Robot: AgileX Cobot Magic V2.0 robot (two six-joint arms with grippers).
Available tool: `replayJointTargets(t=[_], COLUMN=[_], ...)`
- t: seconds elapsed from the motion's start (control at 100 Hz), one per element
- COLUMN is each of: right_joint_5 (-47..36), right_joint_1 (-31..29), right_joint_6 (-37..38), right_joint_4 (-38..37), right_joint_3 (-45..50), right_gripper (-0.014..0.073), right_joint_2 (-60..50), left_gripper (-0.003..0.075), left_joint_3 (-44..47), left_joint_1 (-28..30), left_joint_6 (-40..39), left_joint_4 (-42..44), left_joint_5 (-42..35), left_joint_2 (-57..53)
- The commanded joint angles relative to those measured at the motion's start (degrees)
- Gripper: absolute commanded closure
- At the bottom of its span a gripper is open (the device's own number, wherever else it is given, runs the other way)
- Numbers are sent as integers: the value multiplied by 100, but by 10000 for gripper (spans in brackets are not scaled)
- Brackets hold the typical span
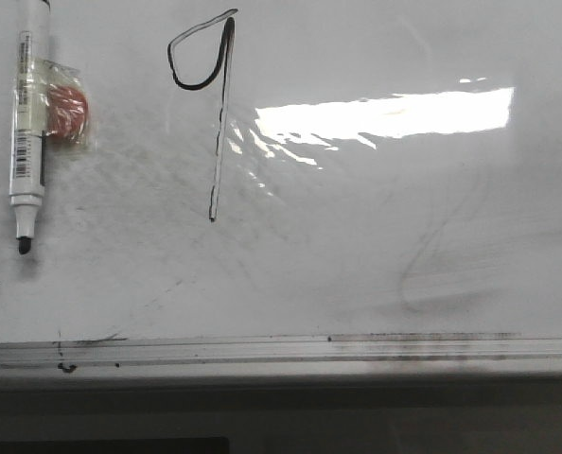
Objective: Write number 9 on whiteboard
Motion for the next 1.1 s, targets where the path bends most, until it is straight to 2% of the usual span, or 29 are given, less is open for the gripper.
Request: replayJointTargets(t=[0.0, 0.3, 0.43, 0.55, 0.65, 0.8, 0.97, 1.089], right_joint_5=[-419, -419, -419, -734, -1540, -2523, -2392, -2398], right_joint_1=[6, 6, -4, -256, -867, -2212, -3636, -4304], right_joint_6=[-31, -31, -31, -31, -31, -6, 110, 432], right_joint_4=[-76, -76, -325, -325, -282, -171, -159, -159], right_joint_3=[-162, -162, -162, -31, 261, 623, 827, 1122], right_gripper=[658, 658, 658, 658, 658, 658, 658, 658], right_joint_2=[41, 41, 41, 93, 255, 339, 213, -40], left_gripper=[741, 741, 741, 741, 741, 741, 741, 741], left_joint_3=[233, 233, 233, 233, 233, 233, 233, 233], left_joint_1=[17, 17, 17, 17, 17, 17, 17, 17], left_joint_6=[15, 15, 15, 15, 15, 15, 15, 15], left_joint_4=[-51, -51, -51, -51, -51, -51, -51, -51], left_joint_5=[-243, -243, -243, -243, -243, -243, -243, -243], left_joint_2=[-155, -155, -155, -155, -155, -155, -155, -155])
